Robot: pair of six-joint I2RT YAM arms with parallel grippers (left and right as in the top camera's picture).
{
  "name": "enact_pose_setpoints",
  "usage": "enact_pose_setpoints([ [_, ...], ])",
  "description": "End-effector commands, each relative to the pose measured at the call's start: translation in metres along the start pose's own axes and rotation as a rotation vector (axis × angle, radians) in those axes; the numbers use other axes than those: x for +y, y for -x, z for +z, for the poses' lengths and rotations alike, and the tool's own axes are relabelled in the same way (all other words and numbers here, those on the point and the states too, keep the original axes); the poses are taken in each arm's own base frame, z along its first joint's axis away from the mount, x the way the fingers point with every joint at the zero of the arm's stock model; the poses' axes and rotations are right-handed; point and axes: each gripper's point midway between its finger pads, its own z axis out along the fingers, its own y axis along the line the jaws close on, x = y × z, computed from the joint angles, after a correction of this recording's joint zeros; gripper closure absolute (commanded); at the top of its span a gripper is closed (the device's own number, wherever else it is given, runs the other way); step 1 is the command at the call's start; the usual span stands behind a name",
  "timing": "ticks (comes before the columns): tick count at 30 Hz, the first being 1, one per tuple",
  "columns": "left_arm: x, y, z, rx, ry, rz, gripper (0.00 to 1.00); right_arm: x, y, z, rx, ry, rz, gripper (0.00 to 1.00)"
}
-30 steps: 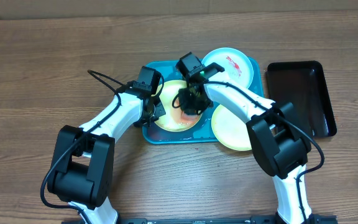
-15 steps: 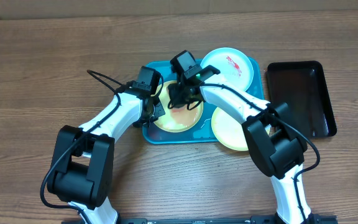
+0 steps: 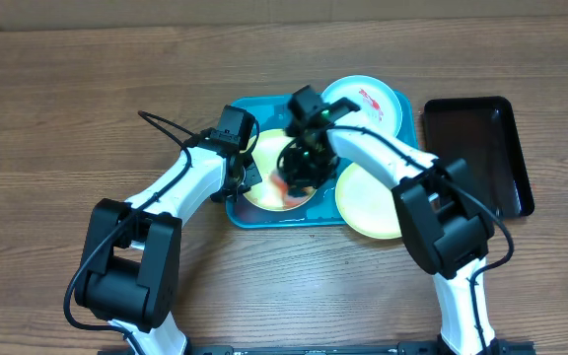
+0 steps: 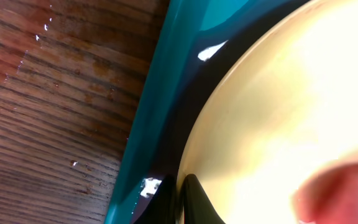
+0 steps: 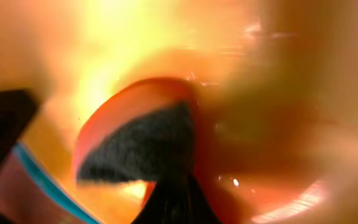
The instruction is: Clean dirty plates on tray and stack at the side
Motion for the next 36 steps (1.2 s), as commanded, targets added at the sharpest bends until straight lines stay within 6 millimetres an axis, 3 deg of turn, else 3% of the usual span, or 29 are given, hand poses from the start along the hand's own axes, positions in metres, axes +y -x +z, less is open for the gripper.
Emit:
enact_pose_setpoints([
  [1,0.008,-0.003,0.007,0.014,0.035,0.023,0.96,-0.038,0.025,-0.016,-0.092,-0.123,0.047,0.96],
  [6,0.008,-0.003,0.007,0.014,0.034,0.023,0.96,-0.042,0.054,-0.023,-0.196,-0.099,0.043,0.96],
  [13,0.008,-0.003,0.007,0.014,0.035,0.023,0.96,-0.012,0.086,-0.027,-0.342,-0.036,-0.040,0.96],
  [21,0.008,-0.003,0.007,0.014,0.035,0.023,0.96,0.037,0.082,-0.020,-0.352,0.081,-0.145,0.96],
  [26,0.008,-0.003,0.007,0.014,0.036,0.024,0.96,0.040,0.073,-0.019,-0.315,0.089,-0.145,0.96],
  [31,0.008,-0.003,0.007,0.011,0.033,0.024,0.96,0.022,0.074,-0.053,-0.334,0.080,-0.093,0.96],
  [36,0.006,-0.001,0.006,0.006,0.028,0.046,0.96,-0.005,0.075,-0.120,-0.412,0.080,-0.022,0.96],
])
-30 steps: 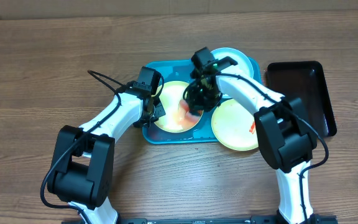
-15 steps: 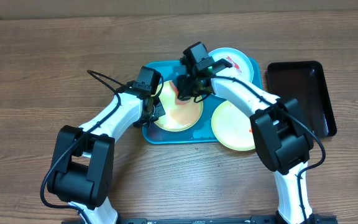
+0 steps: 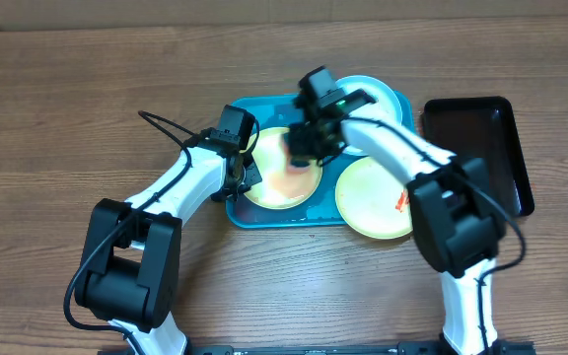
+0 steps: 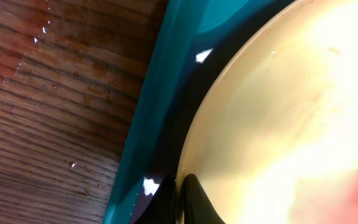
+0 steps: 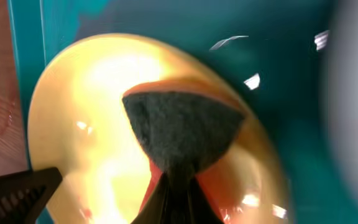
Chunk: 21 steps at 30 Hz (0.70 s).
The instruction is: Clean dirty plates on tray and stack at the side
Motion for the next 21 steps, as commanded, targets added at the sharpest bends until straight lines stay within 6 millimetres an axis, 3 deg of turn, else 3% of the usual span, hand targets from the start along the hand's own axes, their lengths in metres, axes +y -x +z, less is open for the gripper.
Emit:
enact_pose_setpoints([
  [1,0.005,0.001,0.003,0.003,0.025,0.067,0.96,0.002,0.036,-0.090,-0.181,0.041,0.009,0.96],
  [4,0.000,0.008,-0.008,-0.014,0.013,0.111,0.96,-0.017,0.040,-0.135,-0.240,0.024,0.034,0.96],
  [8,-0.013,0.026,-0.035,-0.069,-0.019,0.167,0.96,-0.060,0.037,-0.195,-0.313,-0.038,0.137,0.96],
  [11,-0.021,0.037,-0.052,-0.105,-0.041,0.204,0.96,-0.090,0.029,-0.223,-0.337,-0.075,0.215,0.96],
  [16,-0.012,0.058,-0.081,-0.204,0.031,0.212,0.96,-0.137,0.014,-0.252,-0.343,-0.129,0.320,0.96],
  [21,0.003,0.071,-0.112,-0.292,0.179,0.226,0.96,-0.165,0.002,-0.261,-0.320,-0.163,0.329,0.96],
])
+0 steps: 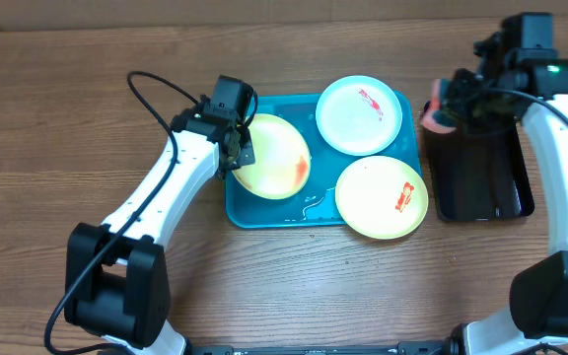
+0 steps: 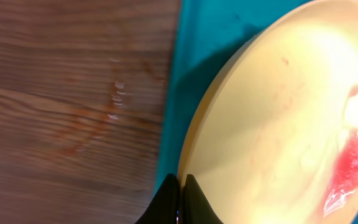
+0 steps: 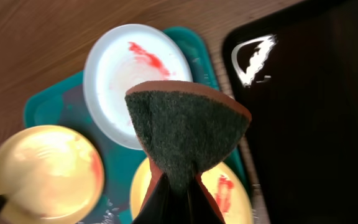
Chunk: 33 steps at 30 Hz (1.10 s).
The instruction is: Clean dirty plates on tray and stack at the side
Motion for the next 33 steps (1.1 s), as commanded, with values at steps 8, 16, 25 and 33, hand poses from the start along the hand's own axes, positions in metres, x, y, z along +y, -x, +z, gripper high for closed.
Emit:
enact_pose_setpoints([
  [8,0.008,0.037,-0.074,-0.331,0.362,0.125,0.96,-0.035,0.006,-0.017,-0.030,-0.110,-0.002,0.96],
  [16,-0.014,0.038,-0.115,-0.564,0.512,0.170,0.96,-0.035,0.004,-0.017,-0.022,-0.111,0.000,0.96],
  [25,-0.013,0.049,-0.144,-0.717,0.624,0.155,0.96,-0.035,0.003,-0.017,-0.019,-0.111,0.000,0.96],
  [33,-0.011,0.052,-0.158,-0.780,0.679,0.147,0.96,-0.036,0.002,-0.017,-0.014,-0.112,0.001,0.96],
])
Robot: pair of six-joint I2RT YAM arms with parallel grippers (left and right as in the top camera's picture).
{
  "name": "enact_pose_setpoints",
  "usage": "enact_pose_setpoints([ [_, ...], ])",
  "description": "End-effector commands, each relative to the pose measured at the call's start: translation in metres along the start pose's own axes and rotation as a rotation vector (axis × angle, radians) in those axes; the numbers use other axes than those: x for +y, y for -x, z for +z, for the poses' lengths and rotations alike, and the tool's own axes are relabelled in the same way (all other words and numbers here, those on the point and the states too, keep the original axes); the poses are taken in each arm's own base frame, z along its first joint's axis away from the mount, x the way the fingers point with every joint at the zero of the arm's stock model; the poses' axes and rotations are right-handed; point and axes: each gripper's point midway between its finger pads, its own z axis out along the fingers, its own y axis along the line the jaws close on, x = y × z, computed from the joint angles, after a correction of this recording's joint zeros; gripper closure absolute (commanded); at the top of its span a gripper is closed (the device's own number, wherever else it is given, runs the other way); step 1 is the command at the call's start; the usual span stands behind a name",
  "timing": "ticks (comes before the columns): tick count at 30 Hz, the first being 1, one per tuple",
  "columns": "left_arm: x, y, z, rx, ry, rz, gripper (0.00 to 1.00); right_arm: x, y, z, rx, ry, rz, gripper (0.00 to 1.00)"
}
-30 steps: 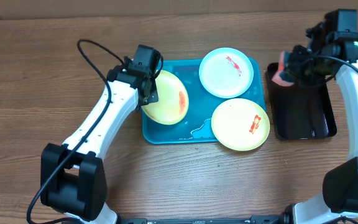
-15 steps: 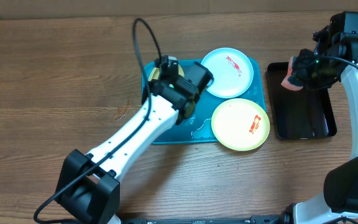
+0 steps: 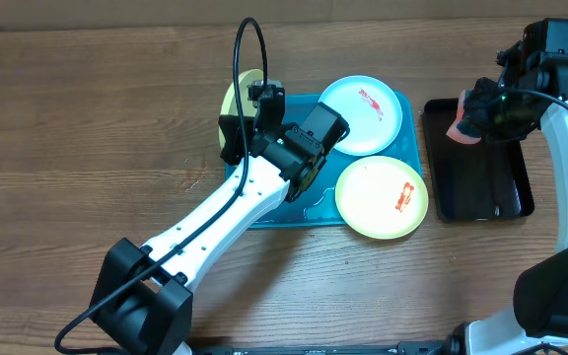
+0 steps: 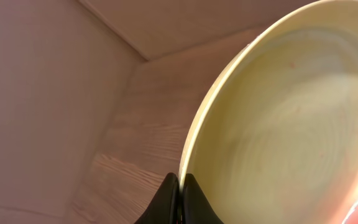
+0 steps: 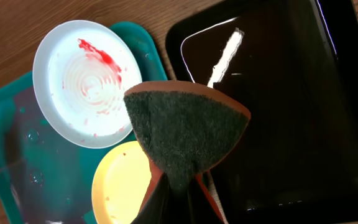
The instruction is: Clean dirty plates on tray and stack at the side
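Observation:
My left gripper (image 3: 242,120) is shut on the rim of a pale yellow plate (image 3: 232,93), held up on edge above the far-left corner of the teal tray (image 3: 264,212). The left wrist view shows the fingers (image 4: 172,190) pinching the plate (image 4: 278,130), with a pink trace at its lower edge. My right gripper (image 3: 467,118) is shut on a dark-faced orange sponge (image 5: 188,130) over the black tray (image 3: 481,173). A white plate (image 3: 363,116) and a yellow plate (image 3: 381,197), both smeared red, lie on the teal tray's right side.
The black tray (image 5: 278,93) stands right of the teal tray (image 5: 8,134), and its wet bottom glints. Wet patches show on the teal tray's bare floor. A black cable loops above my left arm. Wooden table surrounds both trays.
My left gripper held the yellow plate tilted over the tray's left half; now the plate is raised on edge at the tray's far-left corner. The right gripper and sponge shifted slightly over the black tray.
First the right gripper pressed the sponge on the yellow plate while the left gripper pinched its rim. Then the sponge sat at the plate's far side. Later the sponge was away by the black tray and the plate tilted up, now lifted off the tray.

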Motion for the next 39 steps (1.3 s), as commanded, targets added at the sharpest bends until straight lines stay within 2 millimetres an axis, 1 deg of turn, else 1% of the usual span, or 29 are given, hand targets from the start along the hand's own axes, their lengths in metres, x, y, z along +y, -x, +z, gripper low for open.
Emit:
enact_pose_setpoints([
  [1,0.026,0.027,-0.016,-0.100,0.080,-0.107,0.96,0.002,0.004,-0.011,-0.031,0.004,-0.012,0.96],
  [6,0.040,0.040,-0.026,-0.178,0.173,-0.127,0.96,0.001,0.002,-0.010,-0.023,0.002,-0.010,0.96],
  [8,0.043,0.042,-0.030,-0.198,0.191,-0.125,0.96,0.001,0.002,-0.010,-0.023,0.002,-0.010,0.96],
  [15,0.046,0.047,-0.038,-0.232,0.223,-0.127,0.96,0.001,0.001,-0.010,-0.019,0.001,-0.010,0.96],
  [19,0.045,0.048,-0.042,-0.243,0.219,-0.125,0.96,0.001,0.001,-0.010,-0.019,0.001,-0.010,0.96],
  [25,0.043,0.048,-0.042,-0.240,0.210,-0.126,0.96,0.001,0.001,-0.010,-0.019,0.001,-0.010,0.96],
  [26,0.040,0.047,-0.041,-0.230,0.191,-0.125,0.96,0.001,0.001,-0.010,-0.019,0.001,-0.010,0.96],
  [28,0.027,0.040,-0.037,-0.188,0.116,-0.117,0.96,0.001,0.001,-0.010,-0.019,0.001,-0.010,0.96],
  [32,-0.011,0.016,-0.026,-0.031,-0.112,-0.085,0.96,0.000,0.000,-0.010,-0.013,-0.001,-0.009,0.96],
  [34,-0.026,0.003,-0.022,0.050,-0.212,-0.079,0.96,0.000,-0.001,-0.010,-0.012,-0.001,-0.017,0.96],
  [37,-0.042,-0.014,-0.014,0.174,-0.340,-0.087,0.96,0.000,-0.001,-0.010,-0.011,-0.002,-0.024,0.96],
  [39,-0.049,-0.024,-0.007,0.259,-0.414,-0.115,0.96,0.000,-0.001,-0.010,-0.010,-0.002,-0.024,0.96],
])
